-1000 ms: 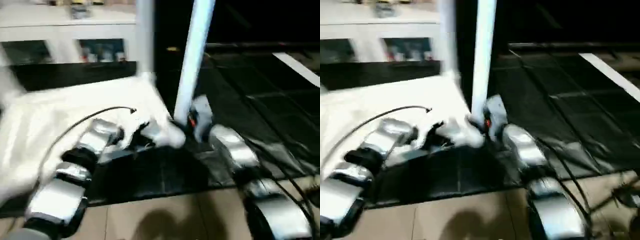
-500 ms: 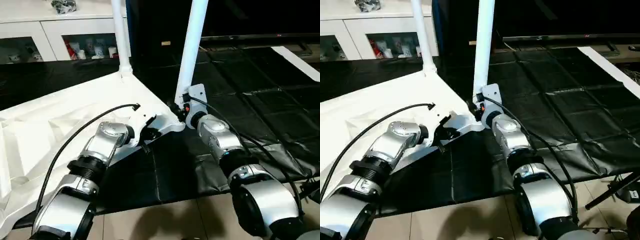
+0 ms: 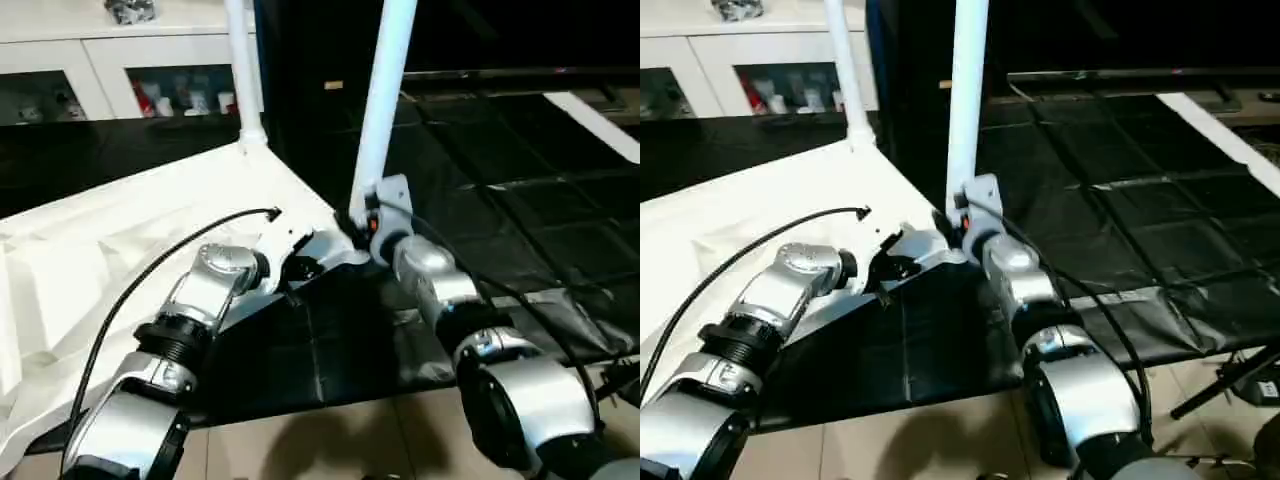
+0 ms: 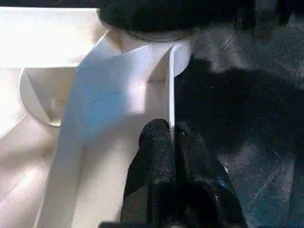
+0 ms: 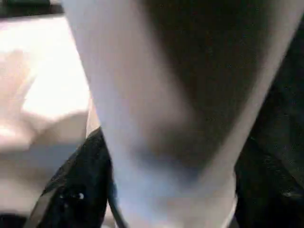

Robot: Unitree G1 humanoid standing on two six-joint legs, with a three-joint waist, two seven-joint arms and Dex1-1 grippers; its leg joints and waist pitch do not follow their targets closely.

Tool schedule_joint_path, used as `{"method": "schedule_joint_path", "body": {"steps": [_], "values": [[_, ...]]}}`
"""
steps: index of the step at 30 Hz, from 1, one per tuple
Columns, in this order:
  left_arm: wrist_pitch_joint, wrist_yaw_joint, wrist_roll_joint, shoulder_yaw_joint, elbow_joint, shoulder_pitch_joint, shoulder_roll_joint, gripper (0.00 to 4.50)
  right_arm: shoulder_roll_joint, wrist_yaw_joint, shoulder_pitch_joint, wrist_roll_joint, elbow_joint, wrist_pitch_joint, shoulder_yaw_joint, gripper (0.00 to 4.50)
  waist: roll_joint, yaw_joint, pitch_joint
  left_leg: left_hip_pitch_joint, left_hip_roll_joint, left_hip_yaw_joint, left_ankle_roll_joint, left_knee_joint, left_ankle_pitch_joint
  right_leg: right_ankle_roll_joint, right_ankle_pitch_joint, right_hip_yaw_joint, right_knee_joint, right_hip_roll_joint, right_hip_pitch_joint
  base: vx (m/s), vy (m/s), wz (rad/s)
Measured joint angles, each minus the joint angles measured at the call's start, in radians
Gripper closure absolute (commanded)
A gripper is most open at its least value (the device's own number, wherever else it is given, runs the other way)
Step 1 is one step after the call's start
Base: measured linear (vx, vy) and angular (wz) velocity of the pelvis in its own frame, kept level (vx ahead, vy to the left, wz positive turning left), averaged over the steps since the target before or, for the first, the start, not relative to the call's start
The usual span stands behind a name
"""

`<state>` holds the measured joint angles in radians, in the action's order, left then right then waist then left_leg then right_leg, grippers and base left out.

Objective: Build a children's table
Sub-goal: Rotate leg to tighten

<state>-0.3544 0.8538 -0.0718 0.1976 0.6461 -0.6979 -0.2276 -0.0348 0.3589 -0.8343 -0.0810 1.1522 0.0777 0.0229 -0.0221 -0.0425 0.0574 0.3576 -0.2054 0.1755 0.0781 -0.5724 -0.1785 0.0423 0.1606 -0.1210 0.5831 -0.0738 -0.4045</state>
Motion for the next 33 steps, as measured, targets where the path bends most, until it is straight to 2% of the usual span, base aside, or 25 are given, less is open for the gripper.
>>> {"method": "schedule_joint_path", "body": {"steps": [1, 4, 5, 10, 15, 19, 24, 28, 33], "values": [[0.015, 0.008, 0.0, 0.003, 0.007, -0.003, -0.002, 4.5, -0.01, 0.022, 0.015, -0.005, -0.016, 0.003, 0.003, 0.77, -0.002, -0.001, 0.001, 0.0, 0.0, 0.0, 0.0, 0.0, 0.0, 0.0, 0.0, 0.0, 0.0, 0.0, 0.0, 0.0, 0.0, 0.0], [0.054, 0.037, 0.0, 0.018, 0.028, -0.009, -0.009, 4.5, -0.039, 0.121, 0.094, -0.037, -0.097, 0.004, 0.011, 0.7, -0.004, -0.013, 0.002, 0.0, 0.0, 0.0, -0.001, -0.001, 0.001, 0.0, 0.0, 0.0, 0.0, 0.0, 0.0, 0.0, 0.0, 0.0], [0.065, 0.047, 0.001, 0.018, 0.035, -0.011, -0.013, 4.5, -0.048, 0.158, 0.12, -0.048, -0.128, 0.001, 0.01, 0.49, -0.006, -0.016, 0.003, 0.0, 0.0, 0.0, -0.003, -0.002, 0.002, 0.0, 0.0, 0.0, 0.001, 0.0, 0.0, 0.0, 0.0, 0.0], [0.108, 0.093, 0.001, 0.026, 0.059, -0.014, -0.038, 4.5, -0.098, 0.287, 0.22, -0.067, -0.265, -0.046, -0.012, 0.1, -0.008, -0.02, 0.004, 0.0, -0.001, 0.0, -0.002, -0.004, 0.001, 0.0, 0.0, 0.0, 0.003, 0.0, 0.0, 0.0, 0.0, 0.0], [0.19, 0.194, 0.008, 0.052, 0.082, -0.014, -0.073, 4.5, -0.21, 0.478, 0.332, -0.103, -0.443, -0.08, -0.037, 0.04, -0.009, -0.04, 0.004, 0.002, -0.001, -0.001, -0.001, -0.006, 0.0, 0.0, -0.001, 0.0, 0.003, 0.0, 0.0, 0.0, 0.0, 0.0], [0.242, 0.269, 0.008, 0.067, 0.098, -0.014, -0.105, 4.5, -0.292, 0.601, 0.343, -0.122, -0.558, -0.106, -0.06, 0.04, -0.008, -0.051, 0.004, 0.001, -0.001, -0.001, -0.002, -0.006, 0.001, -0.001, -0.001, 0.0, 0.004, 0.0, 0.001, 0.0, 0.0, 0.0], [0.328, 0.363, 0.008, 0.099, 0.119, -0.014, -0.122, 4.5, -0.372, 0.767, 0.389, -0.147, -0.678, -0.197, -0.111, 0.04, -0.005, -0.076, 0.003, 0.002, -0.001, -0.001, -0.006, -0.008, 0.003, -0.002, -0.001, 0.0, 0.003, -0.001, 0.002, 0.0, 0.0, 0.0], [0.361, 0.427, 0.007, 0.117, 0.124, -0.014, -0.142, 4.5, -0.407, 0.842, 0.39, -0.151, -0.714, -0.226, -0.146, 0.04, -0.006, -0.082, 0.003, 0.001, -0.001, -0.001, -0.005, -0.009, 0.003, -0.004, 0.0, 0.0, 0.003, -0.001, 0.002, 0.0, 0.0, 0.0], [0.406, 0.499, 0.004, 0.143, 0.118, -0.013, -0.16, 4.5, -0.427, 0.911, 0.363, -0.122, -0.713, -0.23, -0.199, 0.04, -0.006, -0.096, 0.003, 0.001, -0.001, -0.001, -0.001, -0.01, 0.0, -0.006, 0.001, 0.0, 0.004, -0.001, 0.003, 0.0, 0.0, 0.0]]}}
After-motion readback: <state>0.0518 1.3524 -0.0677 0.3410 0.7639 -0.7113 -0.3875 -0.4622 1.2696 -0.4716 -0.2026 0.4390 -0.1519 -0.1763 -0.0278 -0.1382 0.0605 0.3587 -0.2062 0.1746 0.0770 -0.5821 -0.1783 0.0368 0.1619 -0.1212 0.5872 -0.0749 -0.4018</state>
